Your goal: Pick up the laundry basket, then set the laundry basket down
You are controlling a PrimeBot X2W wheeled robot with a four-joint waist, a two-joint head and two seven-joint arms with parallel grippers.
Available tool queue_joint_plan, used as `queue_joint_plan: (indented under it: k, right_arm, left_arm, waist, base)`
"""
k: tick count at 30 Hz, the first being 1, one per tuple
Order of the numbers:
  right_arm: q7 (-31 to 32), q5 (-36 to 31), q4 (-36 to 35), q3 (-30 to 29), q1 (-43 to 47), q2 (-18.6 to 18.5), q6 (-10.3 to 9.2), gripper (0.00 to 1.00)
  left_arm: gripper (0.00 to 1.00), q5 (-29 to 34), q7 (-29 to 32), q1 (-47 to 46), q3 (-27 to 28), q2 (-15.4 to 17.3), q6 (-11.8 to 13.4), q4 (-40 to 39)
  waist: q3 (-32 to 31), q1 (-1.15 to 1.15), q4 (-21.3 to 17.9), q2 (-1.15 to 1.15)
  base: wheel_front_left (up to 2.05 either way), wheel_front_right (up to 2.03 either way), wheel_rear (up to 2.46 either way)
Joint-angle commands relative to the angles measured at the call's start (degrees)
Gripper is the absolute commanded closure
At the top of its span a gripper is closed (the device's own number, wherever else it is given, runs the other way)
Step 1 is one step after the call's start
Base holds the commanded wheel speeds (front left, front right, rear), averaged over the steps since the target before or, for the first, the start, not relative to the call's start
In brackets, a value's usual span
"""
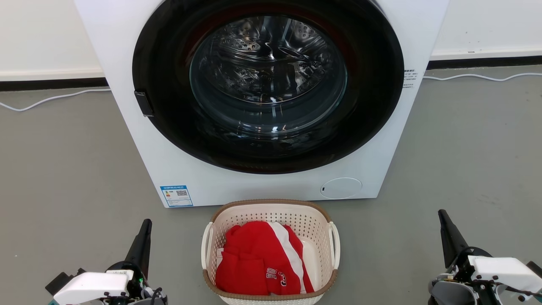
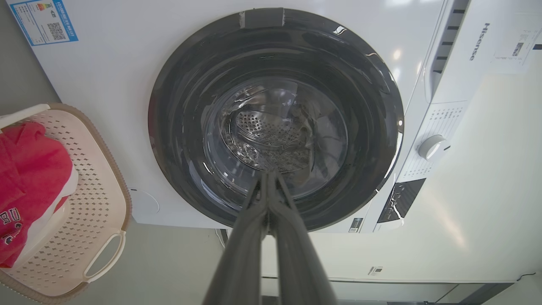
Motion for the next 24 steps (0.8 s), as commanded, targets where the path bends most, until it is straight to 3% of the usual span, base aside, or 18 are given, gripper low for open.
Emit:
queue_joint_plan:
  k: [1, 24]
  right_arm:
    - [0.4, 0.4, -1.6, 1.0, -2.4, -0.5, 0.42, 1.0]
    - [0.4, 0.4, -1.6, 1.0, -2.4, -0.5, 0.42, 1.0]
  left_arm:
    - [1.0, -0.3, 0.4, -3.2, 1.7, 0.7, -0.4, -1.7]
    - [1.0, -0.3, 0.4, -3.2, 1.7, 0.7, -0.4, -1.7]
  waist:
    - [0.0, 0.0, 0.0, 0.0]
    - [0.0, 0.0, 0.0, 0.0]
  base:
    - [0.0, 0.0, 0.0]
    - [0.0, 0.0, 0.0]
